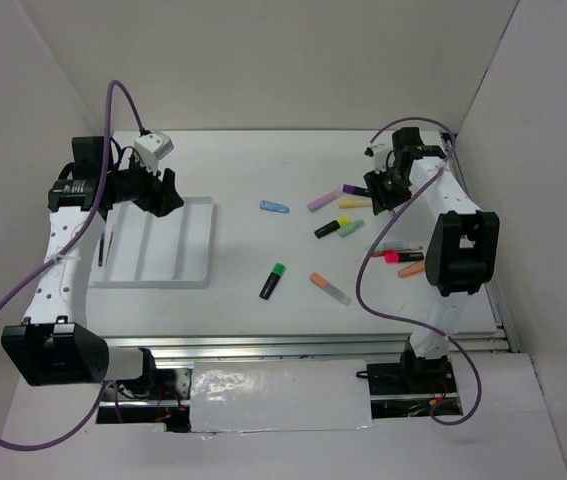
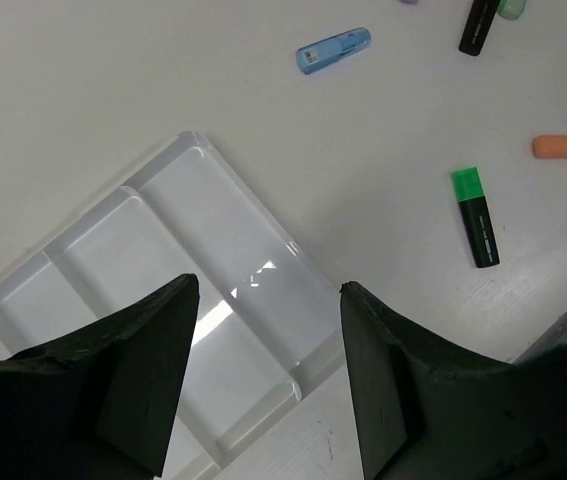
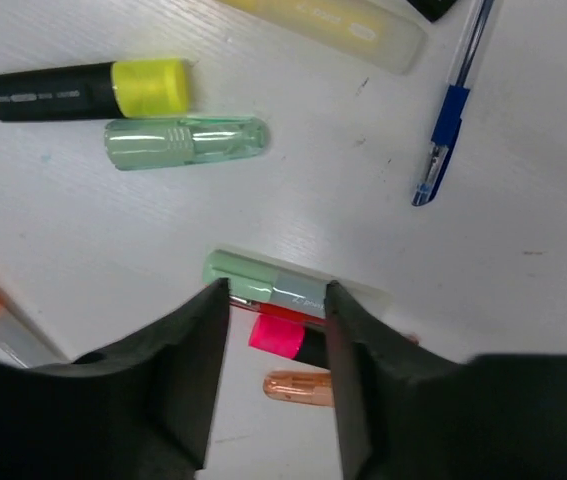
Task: Sort the stationery into containers
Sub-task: Grab a piece of stationery with the right arm
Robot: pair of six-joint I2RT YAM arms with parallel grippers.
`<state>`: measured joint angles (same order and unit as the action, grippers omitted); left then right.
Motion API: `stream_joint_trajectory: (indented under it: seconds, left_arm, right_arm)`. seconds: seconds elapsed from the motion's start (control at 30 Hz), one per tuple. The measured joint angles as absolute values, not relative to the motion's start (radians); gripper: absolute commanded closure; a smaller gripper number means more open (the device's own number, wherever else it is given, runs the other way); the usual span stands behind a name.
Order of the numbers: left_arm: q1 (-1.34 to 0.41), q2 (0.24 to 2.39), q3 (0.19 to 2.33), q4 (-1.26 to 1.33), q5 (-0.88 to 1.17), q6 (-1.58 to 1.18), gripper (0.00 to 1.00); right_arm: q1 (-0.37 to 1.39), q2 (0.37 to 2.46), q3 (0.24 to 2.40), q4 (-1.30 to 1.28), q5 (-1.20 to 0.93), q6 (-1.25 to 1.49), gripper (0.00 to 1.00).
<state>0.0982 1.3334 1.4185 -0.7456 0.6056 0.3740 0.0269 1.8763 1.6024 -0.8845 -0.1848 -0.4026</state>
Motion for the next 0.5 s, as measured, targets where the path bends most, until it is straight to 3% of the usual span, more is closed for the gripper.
stream_joint_trajectory:
  seconds: [0.07, 0.17, 0.5]
  left_arm:
    - [0.085, 1.335, 1.419, -0.741, 0.596, 0.368, 0.28]
    - [0.083, 1.345, 1.42, -0.746, 0.583, 0.365, 0.27]
    - [0.076, 1.352, 1.407, -0.741, 0.563, 0.361, 0.27]
  right_arm:
    - [0.014, 1.929, 1.648, -0.902, -0.173, -0.395, 0.4]
    - [-0.022, 2.047, 1.732, -0.905, -0.16, -0.385, 0.39]
    - [-0.093, 2.286, 1.939, -0.954, -0.111, -0.386, 0.48]
